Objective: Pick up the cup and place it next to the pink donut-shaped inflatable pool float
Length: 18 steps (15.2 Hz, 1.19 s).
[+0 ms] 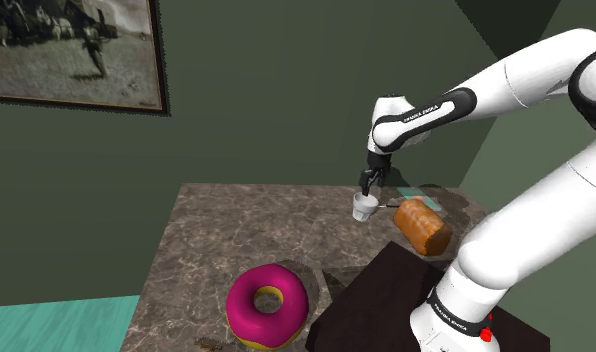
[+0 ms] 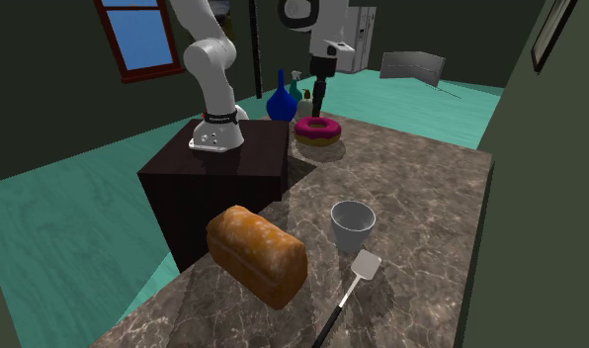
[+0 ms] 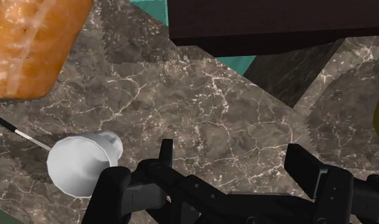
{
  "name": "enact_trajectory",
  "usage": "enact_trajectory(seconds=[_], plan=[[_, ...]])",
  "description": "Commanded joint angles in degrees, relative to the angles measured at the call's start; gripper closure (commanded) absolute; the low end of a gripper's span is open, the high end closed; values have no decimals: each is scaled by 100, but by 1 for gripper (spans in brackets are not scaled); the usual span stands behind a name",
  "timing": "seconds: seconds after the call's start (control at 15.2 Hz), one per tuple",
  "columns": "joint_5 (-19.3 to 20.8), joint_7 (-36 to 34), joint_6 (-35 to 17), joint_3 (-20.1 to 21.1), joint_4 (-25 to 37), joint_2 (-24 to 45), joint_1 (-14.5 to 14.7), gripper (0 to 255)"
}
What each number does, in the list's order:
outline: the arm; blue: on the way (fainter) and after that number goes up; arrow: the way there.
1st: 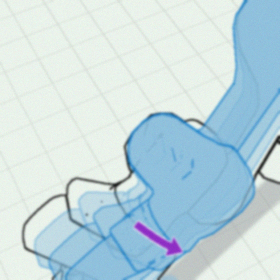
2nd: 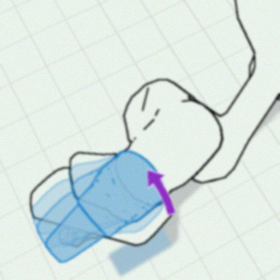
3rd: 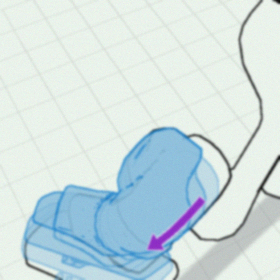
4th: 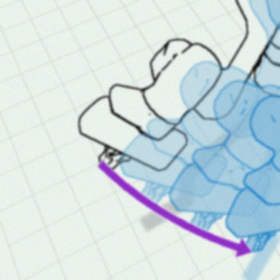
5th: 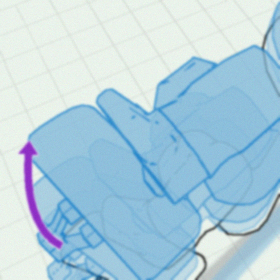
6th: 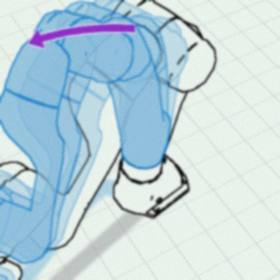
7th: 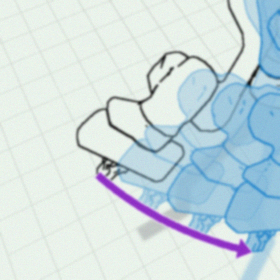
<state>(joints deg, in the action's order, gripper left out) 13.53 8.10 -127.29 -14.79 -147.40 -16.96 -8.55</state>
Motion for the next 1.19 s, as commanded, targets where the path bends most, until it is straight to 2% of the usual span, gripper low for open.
enact_trajectory(seconds=[0.0, 0.26, 0.53, 0.79, 1.12], plan=[[15, 147, -397, -128, 141, 472, -34, 0], [-65, 493, -1103, -348, 445, 1370, -119, 0], [-321, 916, -1706, -468, 872, 2299, -245, 0], [-679, 1371, -2174, -438, 1420, 3221, -477, 0], [-1054, 1850, -2554, -243, 2270, 4325, -898, 0]])
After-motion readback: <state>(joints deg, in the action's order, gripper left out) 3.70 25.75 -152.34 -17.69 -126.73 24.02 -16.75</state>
